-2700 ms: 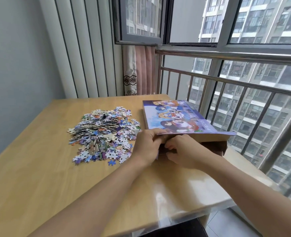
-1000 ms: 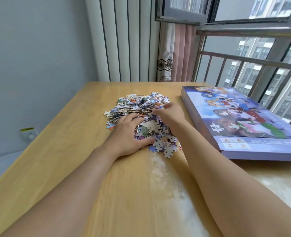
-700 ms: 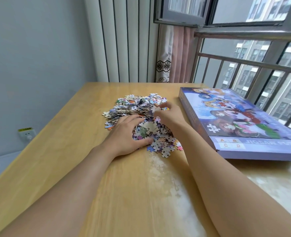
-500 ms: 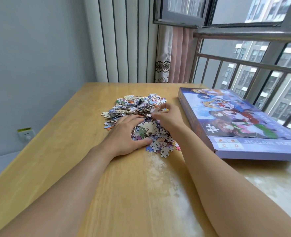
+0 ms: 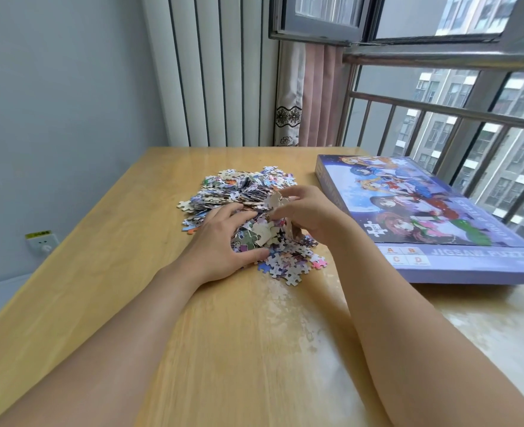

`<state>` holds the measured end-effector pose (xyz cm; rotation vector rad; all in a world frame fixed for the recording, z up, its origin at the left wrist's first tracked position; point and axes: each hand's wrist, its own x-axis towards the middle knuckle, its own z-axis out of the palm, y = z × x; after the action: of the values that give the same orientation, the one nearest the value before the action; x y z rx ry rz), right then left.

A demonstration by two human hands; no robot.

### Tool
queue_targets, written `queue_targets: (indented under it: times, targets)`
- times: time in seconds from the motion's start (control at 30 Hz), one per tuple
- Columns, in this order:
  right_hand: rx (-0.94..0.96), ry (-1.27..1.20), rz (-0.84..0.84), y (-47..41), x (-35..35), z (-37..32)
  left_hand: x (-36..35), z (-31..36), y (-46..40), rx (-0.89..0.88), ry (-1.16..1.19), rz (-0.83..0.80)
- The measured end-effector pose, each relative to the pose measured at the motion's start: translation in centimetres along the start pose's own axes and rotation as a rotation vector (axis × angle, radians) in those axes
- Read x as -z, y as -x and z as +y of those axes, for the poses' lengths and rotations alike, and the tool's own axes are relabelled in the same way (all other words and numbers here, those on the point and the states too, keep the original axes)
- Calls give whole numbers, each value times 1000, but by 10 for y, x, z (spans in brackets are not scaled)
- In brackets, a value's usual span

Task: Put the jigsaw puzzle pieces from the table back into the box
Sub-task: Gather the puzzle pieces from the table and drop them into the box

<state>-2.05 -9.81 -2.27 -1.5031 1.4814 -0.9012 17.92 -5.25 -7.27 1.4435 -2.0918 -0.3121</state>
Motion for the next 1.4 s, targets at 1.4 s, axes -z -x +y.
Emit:
queue_targets:
  times: [1.4]
  targets:
    - [-311, -910, -301, 26, -24, -11, -9, 57, 7, 218, 696, 450]
